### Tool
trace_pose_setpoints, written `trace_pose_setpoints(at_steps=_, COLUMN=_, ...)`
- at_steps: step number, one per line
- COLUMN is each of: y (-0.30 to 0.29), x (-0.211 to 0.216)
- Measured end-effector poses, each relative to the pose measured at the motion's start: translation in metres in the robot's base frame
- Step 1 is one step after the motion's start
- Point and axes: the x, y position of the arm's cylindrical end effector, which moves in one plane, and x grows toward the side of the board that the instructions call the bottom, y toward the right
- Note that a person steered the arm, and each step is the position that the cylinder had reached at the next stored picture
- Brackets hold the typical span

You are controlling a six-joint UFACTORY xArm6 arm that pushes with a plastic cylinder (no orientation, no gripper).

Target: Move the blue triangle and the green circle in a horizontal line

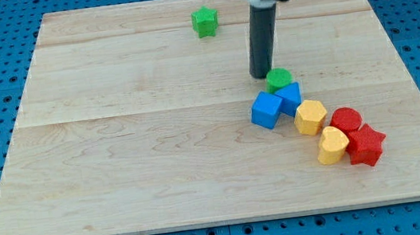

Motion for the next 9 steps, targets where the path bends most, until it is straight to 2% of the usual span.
trace_pose_setpoints(at_steps=1, y=-0.001, x=0.033)
trace_pose_setpoints(at_steps=2, y=-0.006, x=0.029)
trace_pose_setpoints(at_steps=3, y=-0.01, x=0.006)
trace_pose_setpoints(at_steps=4, y=0.02, x=-0.006)
trace_pose_setpoints(at_steps=6, y=0.041, x=0.048)
trace_pose_setpoints(at_steps=7, y=0.038, x=0.008)
trace_pose_setpoints(at_steps=8, y=0.009, x=-0.052)
trace_pose_setpoints(at_steps=9, y=-0.005, x=-0.135)
